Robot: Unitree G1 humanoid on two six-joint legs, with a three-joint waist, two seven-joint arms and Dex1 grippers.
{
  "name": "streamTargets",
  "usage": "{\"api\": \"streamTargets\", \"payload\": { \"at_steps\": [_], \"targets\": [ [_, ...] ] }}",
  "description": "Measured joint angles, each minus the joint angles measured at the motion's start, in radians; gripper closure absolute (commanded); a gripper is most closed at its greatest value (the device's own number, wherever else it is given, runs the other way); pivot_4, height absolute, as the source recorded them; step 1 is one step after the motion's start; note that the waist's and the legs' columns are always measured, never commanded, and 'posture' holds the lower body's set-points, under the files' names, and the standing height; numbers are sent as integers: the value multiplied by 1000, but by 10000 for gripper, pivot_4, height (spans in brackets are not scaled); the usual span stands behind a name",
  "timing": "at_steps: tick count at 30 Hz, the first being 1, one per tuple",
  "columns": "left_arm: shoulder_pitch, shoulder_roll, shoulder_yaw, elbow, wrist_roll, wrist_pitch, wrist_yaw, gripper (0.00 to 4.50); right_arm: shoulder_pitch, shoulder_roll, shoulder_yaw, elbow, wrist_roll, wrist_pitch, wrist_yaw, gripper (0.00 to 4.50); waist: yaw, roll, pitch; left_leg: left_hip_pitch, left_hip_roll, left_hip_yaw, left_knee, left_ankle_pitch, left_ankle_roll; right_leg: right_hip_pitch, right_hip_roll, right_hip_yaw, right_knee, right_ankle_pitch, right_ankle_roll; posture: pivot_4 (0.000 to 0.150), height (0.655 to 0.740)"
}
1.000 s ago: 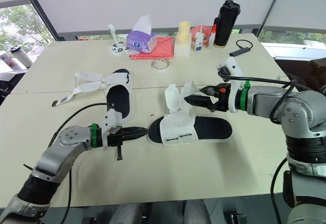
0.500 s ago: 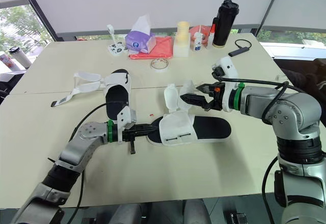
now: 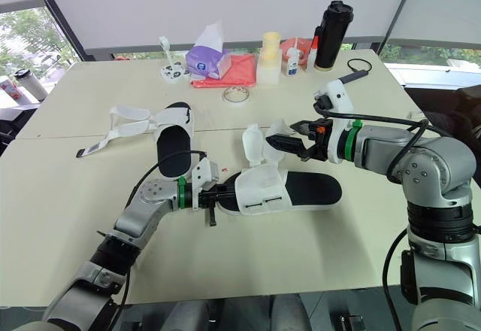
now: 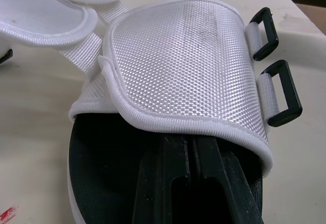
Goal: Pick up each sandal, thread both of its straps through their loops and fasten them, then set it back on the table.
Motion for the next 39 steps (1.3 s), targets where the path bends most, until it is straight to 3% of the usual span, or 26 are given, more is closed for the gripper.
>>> {"api": "streamTargets", "payload": {
  "at_steps": [17,28,39],
  "targets": [
    [2,5,-21,23,38,-31,14,44301,-49,47,21,34,-41,-3,6,0,0,0,-1,8,0,0,0,0,0,7,0,0,0,0,0,1500,7400],
    [2,1,-26,25,44,-36,18,44301,-214,151,31,413,-149,90,-49,0,2,2,-3,10,0,-1,0,0,0,9,0,0,0,0,0,1500,7400],
    [10,1,-24,20,46,-39,26,44301,-293,218,-43,727,-186,114,39,0,-1,3,-4,10,-1,0,0,0,0,9,0,0,1,0,0,1500,7400]
  ]
}}
